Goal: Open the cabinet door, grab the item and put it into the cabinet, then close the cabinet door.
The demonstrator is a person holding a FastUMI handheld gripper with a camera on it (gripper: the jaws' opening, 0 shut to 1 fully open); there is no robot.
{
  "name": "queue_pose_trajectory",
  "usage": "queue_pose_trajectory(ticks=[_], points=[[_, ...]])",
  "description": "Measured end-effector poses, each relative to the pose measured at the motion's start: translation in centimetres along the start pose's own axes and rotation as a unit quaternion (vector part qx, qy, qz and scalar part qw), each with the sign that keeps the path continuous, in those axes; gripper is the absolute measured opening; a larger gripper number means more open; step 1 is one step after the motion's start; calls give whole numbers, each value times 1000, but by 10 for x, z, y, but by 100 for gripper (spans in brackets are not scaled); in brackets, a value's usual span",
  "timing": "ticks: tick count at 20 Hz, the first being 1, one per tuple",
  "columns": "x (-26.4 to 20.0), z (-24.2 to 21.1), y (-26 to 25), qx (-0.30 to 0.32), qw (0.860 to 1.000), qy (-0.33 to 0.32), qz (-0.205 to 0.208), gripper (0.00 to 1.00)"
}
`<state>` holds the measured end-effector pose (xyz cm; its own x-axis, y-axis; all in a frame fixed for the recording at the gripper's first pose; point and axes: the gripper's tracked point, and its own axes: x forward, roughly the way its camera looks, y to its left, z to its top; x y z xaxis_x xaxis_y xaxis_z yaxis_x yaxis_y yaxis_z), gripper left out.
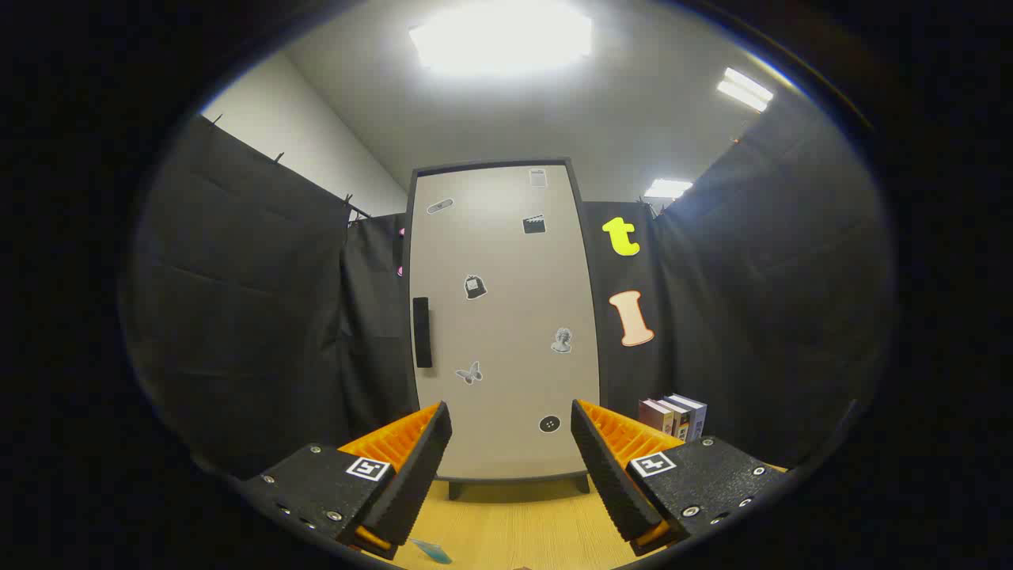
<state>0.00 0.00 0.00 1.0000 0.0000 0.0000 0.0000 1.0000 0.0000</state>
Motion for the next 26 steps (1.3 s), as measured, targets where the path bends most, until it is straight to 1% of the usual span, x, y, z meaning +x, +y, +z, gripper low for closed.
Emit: queue_pose_trajectory(ticks=[4, 8, 11, 17, 22, 26], points=[[-1, -7, 3, 4, 1000, 14, 3, 94], [-3, -3, 2, -3, 1000, 10, 5, 94], [-3, -2, 1, 3, 1000, 11, 7, 94], [-3, -7, -4, 15, 1000, 19, 0, 94], [15, 2, -1, 24, 999, 20, 0, 94], [41, 24, 20, 33, 999, 12, 18, 94]])
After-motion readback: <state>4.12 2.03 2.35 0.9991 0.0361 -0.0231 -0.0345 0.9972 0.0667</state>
